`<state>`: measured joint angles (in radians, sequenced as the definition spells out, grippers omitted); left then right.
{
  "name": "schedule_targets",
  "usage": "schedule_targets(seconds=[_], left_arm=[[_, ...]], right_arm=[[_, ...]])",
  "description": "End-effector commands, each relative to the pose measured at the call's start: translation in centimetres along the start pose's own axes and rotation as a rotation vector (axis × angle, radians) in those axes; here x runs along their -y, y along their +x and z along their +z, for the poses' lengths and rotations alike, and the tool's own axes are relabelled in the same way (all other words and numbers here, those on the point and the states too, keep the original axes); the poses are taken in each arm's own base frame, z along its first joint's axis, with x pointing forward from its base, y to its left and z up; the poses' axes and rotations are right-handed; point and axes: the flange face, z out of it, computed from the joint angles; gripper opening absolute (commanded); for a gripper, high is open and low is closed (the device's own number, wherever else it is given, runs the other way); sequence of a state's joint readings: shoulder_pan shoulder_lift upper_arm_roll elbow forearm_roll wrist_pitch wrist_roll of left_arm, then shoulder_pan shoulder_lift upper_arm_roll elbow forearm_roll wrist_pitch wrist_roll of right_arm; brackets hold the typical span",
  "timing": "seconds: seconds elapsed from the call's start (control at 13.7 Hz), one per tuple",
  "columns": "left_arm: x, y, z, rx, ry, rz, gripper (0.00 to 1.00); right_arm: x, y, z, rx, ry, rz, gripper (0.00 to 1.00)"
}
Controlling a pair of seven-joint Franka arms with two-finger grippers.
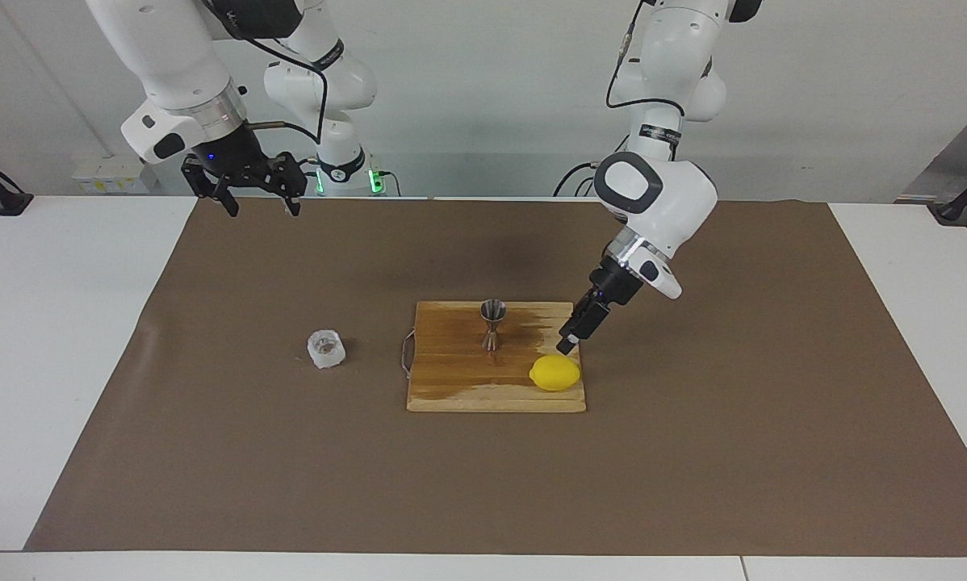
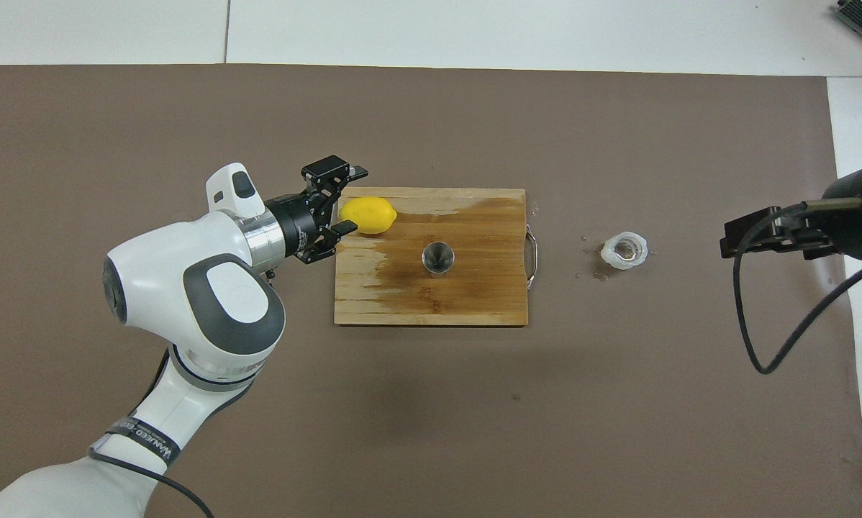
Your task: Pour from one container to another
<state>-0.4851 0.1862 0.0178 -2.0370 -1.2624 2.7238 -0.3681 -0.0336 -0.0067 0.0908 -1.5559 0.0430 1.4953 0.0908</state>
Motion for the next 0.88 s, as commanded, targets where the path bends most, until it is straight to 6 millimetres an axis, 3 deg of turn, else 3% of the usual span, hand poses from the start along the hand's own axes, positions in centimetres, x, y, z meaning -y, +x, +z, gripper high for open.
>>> schedule_targets(seconds=[0.0,0.15,0.29,0.81], left_arm=[[-1.0,1.5,-1.5,0.047,0.086,0.147,1.0],[-2.6,3.2,-3.1,0.097,0.193,0.284,1.0],[-2.9,4.6,-4.7,0.086,0.301,0.405,1.0],[-1.1,8.3,-14.6,0.119,0.693,0.832,1.0]], right_arm=[[-0.4,0.0,-0.2,-0.008,0.007,-0.016,1.0],[-0.4,0.0,-0.2,-0.008,0.007,-0.016,1.0],[-0.4,0.0,-0.2,-0.009,0.007,-0.017,1.0],[-0.4,0.0,-0.2,-0.008,0.007,-0.016,1.0]])
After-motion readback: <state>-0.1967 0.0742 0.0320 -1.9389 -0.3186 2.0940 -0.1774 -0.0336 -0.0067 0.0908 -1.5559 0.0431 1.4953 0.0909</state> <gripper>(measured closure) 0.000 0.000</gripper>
